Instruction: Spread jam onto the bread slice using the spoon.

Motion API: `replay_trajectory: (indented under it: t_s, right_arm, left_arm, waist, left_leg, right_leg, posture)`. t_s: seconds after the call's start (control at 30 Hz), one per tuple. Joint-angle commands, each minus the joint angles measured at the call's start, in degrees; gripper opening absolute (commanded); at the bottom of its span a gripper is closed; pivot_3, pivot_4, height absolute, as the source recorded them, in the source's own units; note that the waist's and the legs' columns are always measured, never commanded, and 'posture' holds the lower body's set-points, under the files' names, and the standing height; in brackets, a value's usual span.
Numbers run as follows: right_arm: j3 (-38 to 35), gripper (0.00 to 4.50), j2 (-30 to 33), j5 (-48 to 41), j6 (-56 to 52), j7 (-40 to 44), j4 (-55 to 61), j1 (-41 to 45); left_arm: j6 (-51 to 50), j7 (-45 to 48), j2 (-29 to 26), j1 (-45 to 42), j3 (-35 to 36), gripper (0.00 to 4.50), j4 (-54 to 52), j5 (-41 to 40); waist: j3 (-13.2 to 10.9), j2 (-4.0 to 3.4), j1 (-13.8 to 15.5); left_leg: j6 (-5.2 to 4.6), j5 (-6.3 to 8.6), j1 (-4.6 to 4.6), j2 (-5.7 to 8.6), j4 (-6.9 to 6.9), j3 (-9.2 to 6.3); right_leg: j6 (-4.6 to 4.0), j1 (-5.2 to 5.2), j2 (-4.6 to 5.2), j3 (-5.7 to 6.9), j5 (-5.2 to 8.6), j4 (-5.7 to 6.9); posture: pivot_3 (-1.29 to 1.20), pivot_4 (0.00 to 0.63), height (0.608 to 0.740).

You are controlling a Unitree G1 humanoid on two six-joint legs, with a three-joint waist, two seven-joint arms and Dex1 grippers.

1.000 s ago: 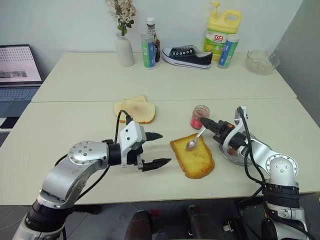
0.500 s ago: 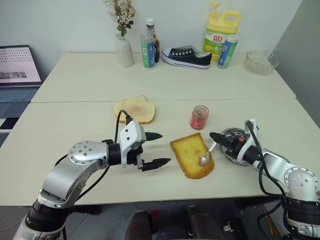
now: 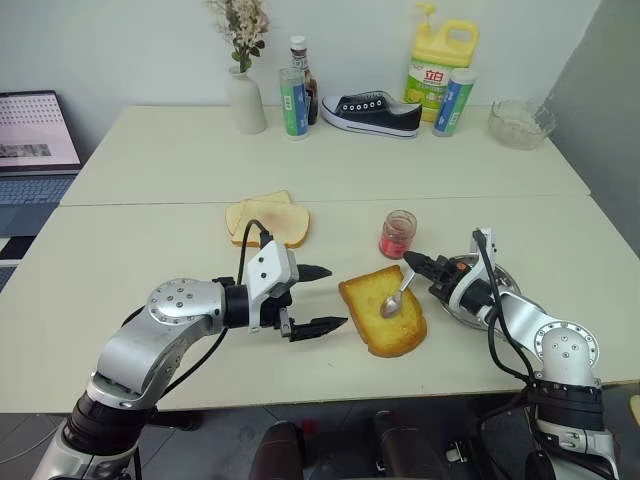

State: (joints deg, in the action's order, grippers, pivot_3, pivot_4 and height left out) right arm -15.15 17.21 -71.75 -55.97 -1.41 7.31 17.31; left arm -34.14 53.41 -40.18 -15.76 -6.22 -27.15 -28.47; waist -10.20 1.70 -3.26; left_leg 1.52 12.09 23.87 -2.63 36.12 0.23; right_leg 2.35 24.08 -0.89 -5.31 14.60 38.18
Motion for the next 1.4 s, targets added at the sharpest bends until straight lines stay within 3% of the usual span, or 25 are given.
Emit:
replay_trajectory:
  t_s: [0.03, 0.2, 0.33, 0.6, 0.77, 1.07, 1.4]
  right_arm:
    - [-5.13, 0.02, 1.54, -7.12, -0.79, -1.86, 3.79, -0.76]
    - [-9.63, 0.02, 6.28, -21.02, -0.37, -6.67, 10.62, -3.82]
    - [-14.37, 0.02, 10.75, -24.31, 4.11, -7.78, 14.56, -6.21]
    - [-21.18, 0.02, 12.72, -12.53, 13.79, -2.3, 10.99, -14.23]
    - [-22.17, 0.02, 12.58, -6.25, 19.23, 4.23, 0.69, -11.62]
    - [-19.41, 0.02, 12.53, 4.76, 22.3, 15.11, -15.71, -6.8]
    - [-17.71, 0.02, 10.16, 11.06, 22.15, 21.12, -25.07, -1.31]
  left_arm:
    - [1.38, 0.55, -0.18, -0.36, 0.87, 4.33, -1.09, -0.33]
    - [1.16, 2.08, -0.44, -2.28, -0.07, 4.33, -0.56, -0.35]
    - [0.06, 2.43, 1.79, -7.77, -4.08, 4.33, 0.51, 0.69]
    - [2.4, 2.13, 8.39, -16.45, -14.54, 4.33, 7.16, 7.63]
    - [3.83, 2.97, 12.92, -20.28, -18.14, 4.33, 11.62, 10.77]
    - [4.93, 5.34, 14.08, -22.06, -18.15, 4.33, 13.84, 12.05]
    - [4.19, 4.25, 13.3, -20.96, -16.77, 4.33, 12.19, 12.78]
  waist:
    - [0.0, 0.0, 0.19]
    - [0.0, 0.0, 0.15]
    - [0.0, 0.0, 0.3]
    - [0.04, -0.02, 0.59]
    - [0.06, -0.05, 0.13]
    - [0.14, -0.2, 0.15]
    - [0.19, -0.28, 0.19]
  left_leg:
    - [0.0, 0.0, 0.01, 0.01, 0.01, -0.01]
    - [0.0, 0.0, 0.02, 0.0, 0.0, -0.02]
    - [0.0, 0.0, 0.01, 0.02, 0.02, -0.06]
    - [0.0, 0.0, 0.01, 0.06, 0.03, 0.01]
    - [-0.01, 0.0, -0.05, 0.06, 0.05, 0.08]
    - [-0.01, 0.0, -0.04, 0.06, 0.04, 0.08]
    - [-0.01, -0.01, -0.06, 0.07, 0.06, 0.09]
  right_leg:
    - [0.0, 0.0, 0.01, 0.01, 0.0, 0.0]
    - [0.0, 0.0, 0.0, 0.02, 0.0, -0.01]
    - [0.0, -0.02, 0.0, 0.05, 0.0, 0.02]
    - [0.05, -0.05, 0.01, -0.04, -0.02, -0.05]
    - [0.05, -0.04, -0.01, -0.13, -0.03, 0.02]
    - [0.05, -0.04, -0.01, -0.13, -0.03, 0.0]
    - [0.06, -0.06, -0.01, -0.14, -0.04, 0.02]
  posture:
    - [0.0, 0.15, 0.74]
    - [0.0, 0.15, 0.74]
    - [0.0, 0.15, 0.74]
    - [0.0, 0.15, 0.74]
    - [0.0, 0.15, 0.74]
    - [0.0, 0.15, 0.74]
    - [0.0, 0.15, 0.74]
